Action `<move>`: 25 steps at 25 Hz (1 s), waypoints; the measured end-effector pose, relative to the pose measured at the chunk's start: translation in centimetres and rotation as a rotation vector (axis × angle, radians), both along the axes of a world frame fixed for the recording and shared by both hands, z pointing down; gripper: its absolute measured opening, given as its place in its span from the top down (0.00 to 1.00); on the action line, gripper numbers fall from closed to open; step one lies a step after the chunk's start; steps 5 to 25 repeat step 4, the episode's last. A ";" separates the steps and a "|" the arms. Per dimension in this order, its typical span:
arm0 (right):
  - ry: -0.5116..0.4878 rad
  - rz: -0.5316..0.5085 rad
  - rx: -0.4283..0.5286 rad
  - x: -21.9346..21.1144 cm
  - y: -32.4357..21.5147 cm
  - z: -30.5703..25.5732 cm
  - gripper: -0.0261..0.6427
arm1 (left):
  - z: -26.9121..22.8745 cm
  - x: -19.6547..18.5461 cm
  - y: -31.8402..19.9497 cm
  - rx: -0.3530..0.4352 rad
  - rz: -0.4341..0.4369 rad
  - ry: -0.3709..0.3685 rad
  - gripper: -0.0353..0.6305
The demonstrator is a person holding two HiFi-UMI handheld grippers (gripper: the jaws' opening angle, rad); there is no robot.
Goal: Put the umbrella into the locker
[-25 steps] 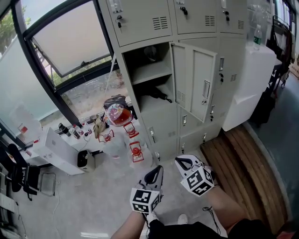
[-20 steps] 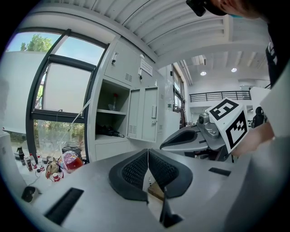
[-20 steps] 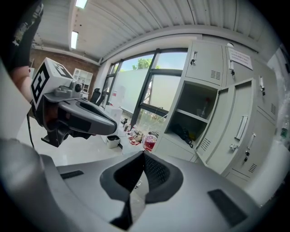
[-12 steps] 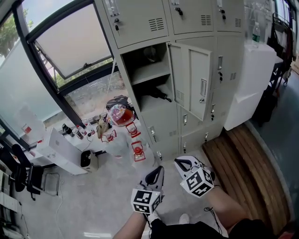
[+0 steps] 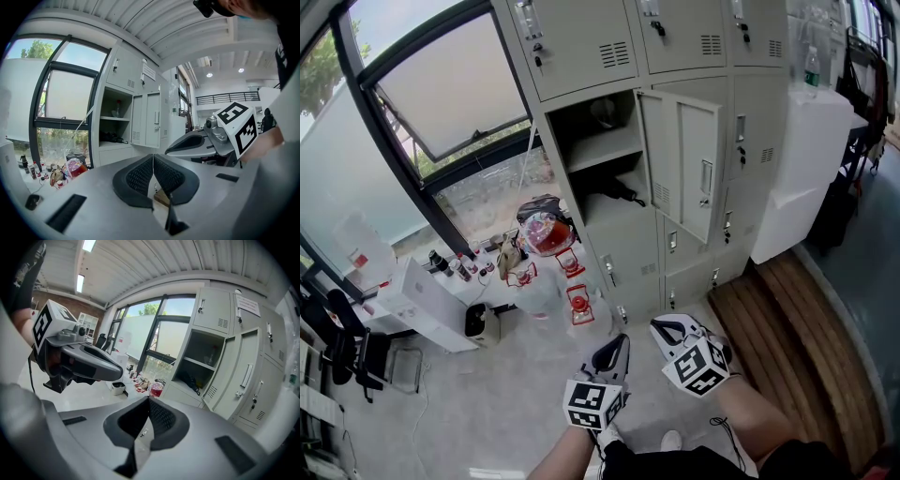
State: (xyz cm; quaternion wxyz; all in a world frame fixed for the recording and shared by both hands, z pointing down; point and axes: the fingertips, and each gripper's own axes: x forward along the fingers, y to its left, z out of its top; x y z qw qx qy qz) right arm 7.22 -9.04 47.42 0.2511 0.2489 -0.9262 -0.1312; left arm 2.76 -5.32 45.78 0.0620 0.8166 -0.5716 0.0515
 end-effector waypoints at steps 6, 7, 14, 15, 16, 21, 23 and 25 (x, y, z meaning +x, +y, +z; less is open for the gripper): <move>-0.001 -0.001 0.000 0.0 0.5 0.0 0.88 | -0.1 0.1 0.5 0.000 0.000 -0.003 0.92; -0.001 -0.001 0.000 0.0 0.5 0.0 0.88 | -0.1 0.1 0.5 0.000 0.000 -0.003 0.92; -0.001 -0.001 0.000 0.0 0.5 0.0 0.88 | -0.1 0.1 0.5 0.000 0.000 -0.003 0.92; -0.001 -0.001 0.000 0.0 0.5 0.0 0.88 | -0.1 0.1 0.5 0.000 0.000 -0.003 0.92; -0.001 -0.001 0.000 0.0 0.5 0.0 0.88 | -0.1 0.1 0.5 0.000 0.000 -0.003 0.92; -0.001 -0.001 0.000 0.0 0.5 0.0 0.88 | -0.1 0.1 0.5 0.000 0.000 -0.003 0.92; -0.001 -0.001 0.000 0.0 0.5 0.0 0.88 | -0.1 0.1 0.5 0.000 0.000 -0.003 0.92; -0.001 -0.001 0.000 0.0 0.5 0.0 0.88 | -0.1 0.1 0.5 0.000 0.000 -0.003 0.92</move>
